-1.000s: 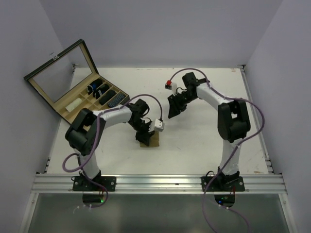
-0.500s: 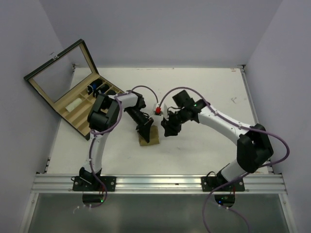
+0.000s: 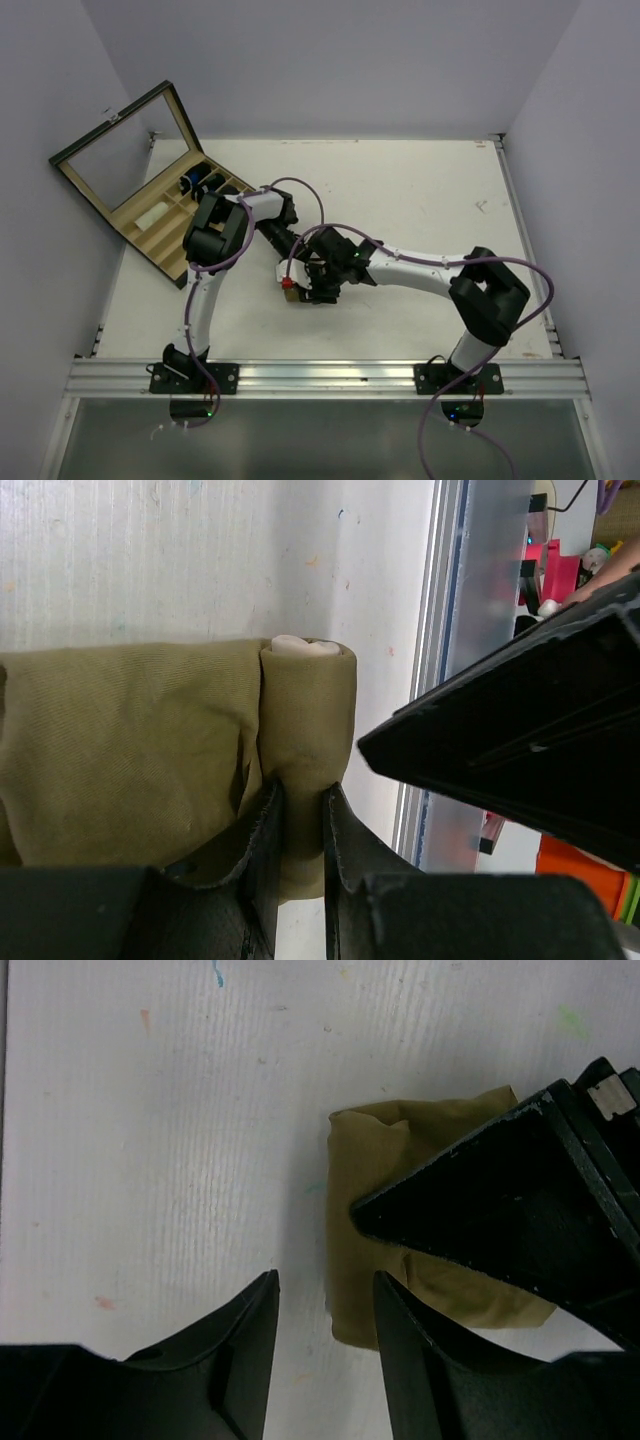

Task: Roll the underwear

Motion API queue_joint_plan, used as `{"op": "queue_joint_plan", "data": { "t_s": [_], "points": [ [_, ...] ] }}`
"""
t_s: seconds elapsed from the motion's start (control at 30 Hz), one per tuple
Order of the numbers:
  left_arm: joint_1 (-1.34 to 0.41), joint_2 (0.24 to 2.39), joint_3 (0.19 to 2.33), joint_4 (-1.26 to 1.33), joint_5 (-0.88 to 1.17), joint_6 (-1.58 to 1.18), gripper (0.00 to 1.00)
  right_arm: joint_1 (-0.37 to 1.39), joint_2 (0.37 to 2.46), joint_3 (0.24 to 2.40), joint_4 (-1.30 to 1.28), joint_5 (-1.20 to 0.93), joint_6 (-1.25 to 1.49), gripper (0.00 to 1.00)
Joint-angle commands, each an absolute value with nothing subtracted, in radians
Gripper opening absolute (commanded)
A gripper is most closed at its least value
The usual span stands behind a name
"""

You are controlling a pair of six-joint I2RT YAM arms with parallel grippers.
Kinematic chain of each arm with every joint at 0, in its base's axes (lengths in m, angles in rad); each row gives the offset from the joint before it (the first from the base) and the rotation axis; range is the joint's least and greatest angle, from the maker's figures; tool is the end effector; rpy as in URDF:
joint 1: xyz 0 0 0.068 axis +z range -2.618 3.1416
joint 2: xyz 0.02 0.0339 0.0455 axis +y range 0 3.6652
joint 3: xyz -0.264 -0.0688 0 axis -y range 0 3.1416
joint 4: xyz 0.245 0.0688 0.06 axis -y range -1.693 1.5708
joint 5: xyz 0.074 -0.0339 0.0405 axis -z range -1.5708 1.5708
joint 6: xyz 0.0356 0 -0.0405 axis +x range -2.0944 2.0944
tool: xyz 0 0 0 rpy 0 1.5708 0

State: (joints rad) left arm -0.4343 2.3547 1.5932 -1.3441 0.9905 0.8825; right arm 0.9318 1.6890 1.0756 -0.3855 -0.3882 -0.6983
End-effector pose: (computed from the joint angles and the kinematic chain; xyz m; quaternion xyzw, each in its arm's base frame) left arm 0.3299 -0.1858 0.0944 -0.4199 -0.7480 0.4986 0.1248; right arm 0.1943 0.2841 0.1938 -0.7224 0.6060 0.2160 0.2533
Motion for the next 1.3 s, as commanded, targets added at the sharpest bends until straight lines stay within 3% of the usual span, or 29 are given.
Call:
{"op": "queue_joint_plan", "data": {
  "t_s": [0.0, 0.3, 0.93, 1.03, 1.17, 1.27],
  "points": [
    [-0.420, 2.450, 1.565, -1.101, 0.644, 0.996, 0.08, 0.939, 1.706, 1.056, -0.273, -0.339, -0.753, 0.47],
    [-0.420, 2.451, 1.563, -1.109, 0.650, 1.005, 0.09, 0.943, 1.763, 1.034, -0.215, -0.318, -0.758, 0.49],
    [-0.419, 2.451, 1.562, -1.117, 0.649, 1.019, 0.12, 0.945, 1.850, 1.026, -0.167, -0.282, -0.816, 0.44],
    [-0.420, 2.450, 1.560, -1.115, 0.653, 1.020, 0.12, 0.946, 1.873, 1.020, -0.176, -0.276, -0.833, 0.32],
    [-0.416, 2.428, 1.542, -1.094, 0.673, 1.013, 0.20, 0.945, 1.904, 1.032, -0.210, -0.287, -0.836, 0.06],
    [-0.402, 2.364, 1.505, -1.031, 0.704, 0.990, 0.31, 0.946, 1.916, 1.049, -0.256, -0.319, -0.830, 0.00]
  ]
}}
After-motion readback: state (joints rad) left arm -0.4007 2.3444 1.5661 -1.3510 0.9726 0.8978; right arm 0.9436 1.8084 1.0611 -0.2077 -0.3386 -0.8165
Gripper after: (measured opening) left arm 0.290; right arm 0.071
